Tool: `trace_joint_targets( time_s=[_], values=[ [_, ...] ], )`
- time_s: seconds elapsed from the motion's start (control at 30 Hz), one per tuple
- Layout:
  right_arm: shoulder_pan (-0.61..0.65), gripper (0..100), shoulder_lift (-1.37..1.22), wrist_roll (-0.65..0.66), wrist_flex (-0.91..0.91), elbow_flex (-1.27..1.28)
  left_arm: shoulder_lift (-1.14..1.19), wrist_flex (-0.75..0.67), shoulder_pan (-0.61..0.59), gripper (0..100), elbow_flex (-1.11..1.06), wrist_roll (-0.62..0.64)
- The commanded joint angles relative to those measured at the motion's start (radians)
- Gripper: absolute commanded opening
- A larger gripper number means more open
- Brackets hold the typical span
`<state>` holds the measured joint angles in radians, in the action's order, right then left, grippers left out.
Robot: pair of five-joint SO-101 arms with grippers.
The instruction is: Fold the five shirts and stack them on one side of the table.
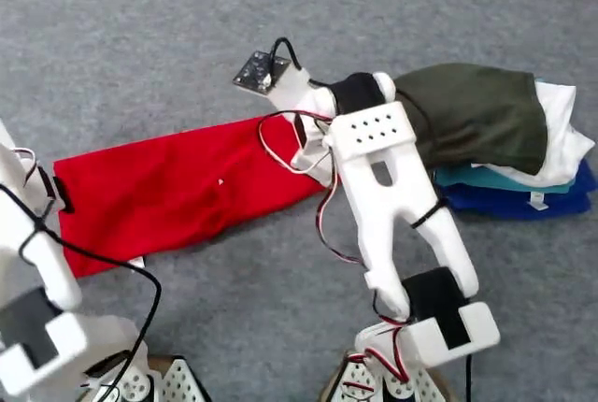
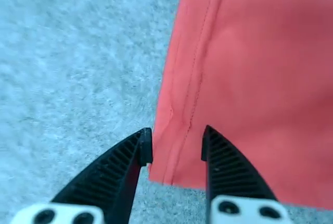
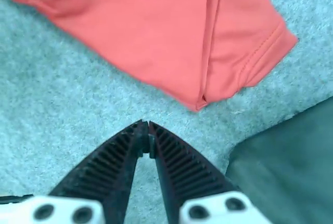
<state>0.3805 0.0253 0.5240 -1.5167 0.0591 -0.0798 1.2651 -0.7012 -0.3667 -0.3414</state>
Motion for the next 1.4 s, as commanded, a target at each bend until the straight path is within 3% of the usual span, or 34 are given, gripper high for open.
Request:
trace_joint_targets(
  time_s=[0.0, 0.2, 0.37, 0.77, 0.97, 1.07, 1.37],
  values=[
    [0.007, 0.2, 0.061, 0.012, 0.012, 0.015, 0.068, -0.006, -0.005, 17, 0.084, 0.011],
    [0.007, 0.2, 0.090, 0.014, 0.006, 0.028, 0.217, -0.006, -0.029, 17, 0.189, 0.002],
    [0.007, 0.2, 0.104, 0.014, 0.009, 0.028, 0.317, -0.005, -0.029, 17, 0.218, -0.084],
    [0.008, 0.2, 0.104, 0.014, 0.012, 0.030, 0.476, -0.057, 0.009, 17, 0.224, -0.089],
    [0.008, 0.2, 0.104, 0.014, 0.012, 0.024, 0.527, -0.040, 0.069, 7, 0.235, -0.083],
    [0.007, 0.2, 0.105, 0.014, 0.014, 0.024, 0.550, 0.018, 0.112, 7, 0.253, -0.080],
    [0.004, 0.2, 0.105, 0.014, 0.014, 0.022, 0.565, 0.023, 0.147, 2, 0.262, -0.080]
  ],
)
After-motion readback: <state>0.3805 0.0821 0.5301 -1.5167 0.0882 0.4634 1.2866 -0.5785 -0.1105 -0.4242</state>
